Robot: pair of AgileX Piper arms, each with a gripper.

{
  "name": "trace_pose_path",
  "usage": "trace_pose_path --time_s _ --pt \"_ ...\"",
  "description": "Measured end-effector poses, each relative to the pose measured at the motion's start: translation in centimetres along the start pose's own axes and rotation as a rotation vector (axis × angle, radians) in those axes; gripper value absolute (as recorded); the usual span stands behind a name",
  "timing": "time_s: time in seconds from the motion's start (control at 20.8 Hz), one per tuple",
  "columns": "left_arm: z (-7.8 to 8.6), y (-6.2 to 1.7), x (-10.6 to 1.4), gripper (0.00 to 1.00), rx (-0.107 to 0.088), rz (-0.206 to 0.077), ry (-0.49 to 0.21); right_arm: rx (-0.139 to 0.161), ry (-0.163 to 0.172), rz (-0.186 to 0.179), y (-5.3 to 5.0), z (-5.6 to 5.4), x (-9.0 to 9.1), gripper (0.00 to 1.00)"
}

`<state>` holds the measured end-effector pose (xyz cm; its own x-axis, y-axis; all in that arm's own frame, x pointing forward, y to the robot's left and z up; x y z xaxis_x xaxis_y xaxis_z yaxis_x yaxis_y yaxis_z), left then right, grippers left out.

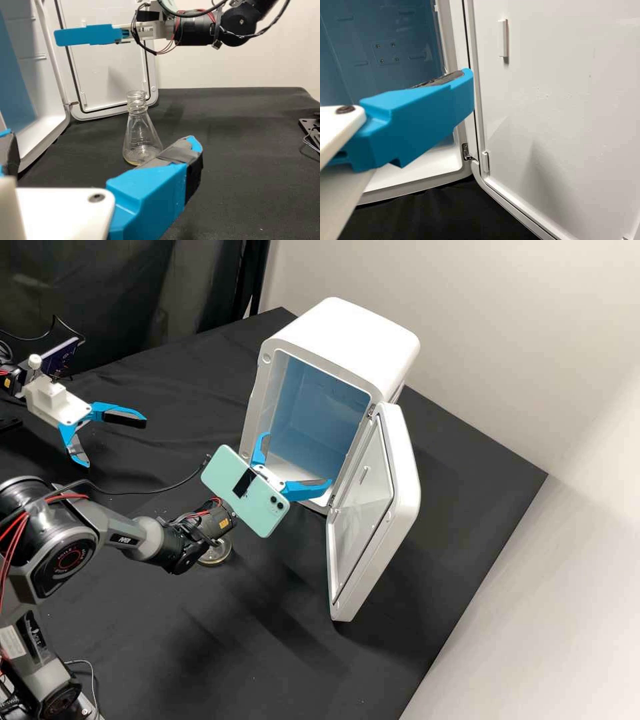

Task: Place the flask in the incubator

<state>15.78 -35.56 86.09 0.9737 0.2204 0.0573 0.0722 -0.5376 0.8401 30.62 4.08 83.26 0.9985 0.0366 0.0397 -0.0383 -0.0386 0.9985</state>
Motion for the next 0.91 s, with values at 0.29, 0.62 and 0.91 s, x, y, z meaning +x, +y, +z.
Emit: trace_pose_path --time_s 0.29,0.62,0.91 --pt "0.1 -0.11 -0.1 1.0 -0.003 -0.004 0.0 0.002 0.0 0.0 0.0 0.0 0.0 1.0" --pt "0.0 -0.13 -0.1 1.0 -0.004 -0.004 0.0 -0.001 0.009 0.019 0.4 0.2 -1.2 1.0" --pt "-0.4 -0.1 -0.3 1.0 -0.007 -0.001 0.024 -0.01 0.056 0.065 1.3 0.7 -4.5 1.0"
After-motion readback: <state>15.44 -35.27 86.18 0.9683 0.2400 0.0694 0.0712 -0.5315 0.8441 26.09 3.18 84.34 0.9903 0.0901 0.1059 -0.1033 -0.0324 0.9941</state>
